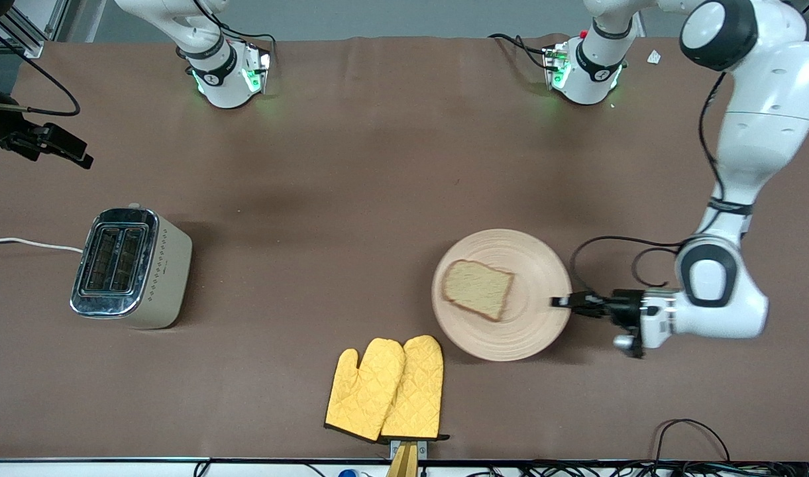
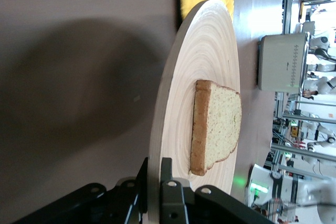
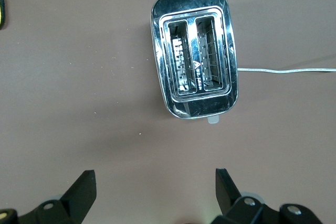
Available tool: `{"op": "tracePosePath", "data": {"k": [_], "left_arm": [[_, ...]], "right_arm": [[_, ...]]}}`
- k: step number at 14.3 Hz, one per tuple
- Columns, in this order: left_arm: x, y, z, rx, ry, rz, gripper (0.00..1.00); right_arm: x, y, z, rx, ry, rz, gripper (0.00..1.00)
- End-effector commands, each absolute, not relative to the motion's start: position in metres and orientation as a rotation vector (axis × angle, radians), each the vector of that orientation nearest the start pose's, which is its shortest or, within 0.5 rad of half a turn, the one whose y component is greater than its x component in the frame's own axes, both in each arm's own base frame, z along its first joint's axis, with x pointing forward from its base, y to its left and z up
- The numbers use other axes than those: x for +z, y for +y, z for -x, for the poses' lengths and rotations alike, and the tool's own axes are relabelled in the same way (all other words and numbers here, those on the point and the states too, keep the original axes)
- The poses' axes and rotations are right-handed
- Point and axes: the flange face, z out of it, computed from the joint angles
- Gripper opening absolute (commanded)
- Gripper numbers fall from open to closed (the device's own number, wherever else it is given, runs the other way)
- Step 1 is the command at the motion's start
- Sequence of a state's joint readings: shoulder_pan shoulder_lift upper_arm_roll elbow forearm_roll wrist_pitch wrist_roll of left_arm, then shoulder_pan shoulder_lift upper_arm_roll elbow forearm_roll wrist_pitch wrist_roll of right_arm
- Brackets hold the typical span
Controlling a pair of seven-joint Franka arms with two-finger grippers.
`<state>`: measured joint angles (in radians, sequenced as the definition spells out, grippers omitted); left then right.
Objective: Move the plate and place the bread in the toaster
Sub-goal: 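Push the plate with the left gripper toward the toaster while the right gripper reaches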
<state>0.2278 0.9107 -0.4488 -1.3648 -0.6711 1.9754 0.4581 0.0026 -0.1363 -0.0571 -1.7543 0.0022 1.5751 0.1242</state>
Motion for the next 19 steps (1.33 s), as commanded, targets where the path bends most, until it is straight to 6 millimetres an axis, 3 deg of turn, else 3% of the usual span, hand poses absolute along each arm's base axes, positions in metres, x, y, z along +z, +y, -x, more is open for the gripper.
{"op": "tracePosePath", "data": {"k": [1,3,4,6,8,10,12,13,14,15,17,19], "left_arm": [[0.233,-0.223,-0.701,-0.119,-0.105,-2.119,0.0],[0.228,-0.317,-0.673,-0.141,-0.092,-2.086,0.0],[0.211,-0.357,-0.656,-0.148,-0.058,-2.081,0.0],[0.184,-0.425,-0.62,-0.14,-0.035,-2.088,0.0],[0.165,-0.467,-0.599,-0.15,-0.026,-2.072,0.0],[0.149,-0.486,-0.588,-0.149,-0.026,-2.073,0.0],[0.141,-0.487,-0.585,-0.148,-0.033,-2.074,0.03],[0.139,-0.487,-0.584,-0.154,-0.029,-2.077,0.25],[0.14,-0.485,-0.585,-0.159,-0.017,-2.078,0.93],[0.143,-0.484,-0.587,-0.163,0.005,-2.072,1.0],[0.158,-0.476,-0.597,-0.206,0.085,-2.064,1.0],[0.171,-0.458,-0.612,-0.287,0.057,-2.092,1.0]], "right_arm": [[0.609,-0.032,-0.502,0.068,0.282,3.112,1.0],[0.599,-0.028,-0.51,0.081,0.28,3.101,1.0],[0.591,-0.025,-0.514,0.097,0.278,3.096,1.0],[0.576,-0.009,-0.519,0.158,0.236,3.102,1.0],[0.555,0.006,-0.53,0.211,0.209,3.107,1.0],[0.528,0.014,-0.547,0.222,0.202,3.086,1.0],[0.497,0.033,-0.557,0.19,0.161,3.089,1.0],[0.473,0.037,-0.557,0.175,0.192,3.091,1.0],[0.45,0.044,-0.554,0.149,0.268,3.088,1.0],[0.424,0.056,-0.55,0.123,0.338,3.085,1.0],[0.384,0.077,-0.549,0.118,0.491,3.062,1.0],[0.354,0.118,-0.55,0.16,0.592,3.003,1.0]]}}
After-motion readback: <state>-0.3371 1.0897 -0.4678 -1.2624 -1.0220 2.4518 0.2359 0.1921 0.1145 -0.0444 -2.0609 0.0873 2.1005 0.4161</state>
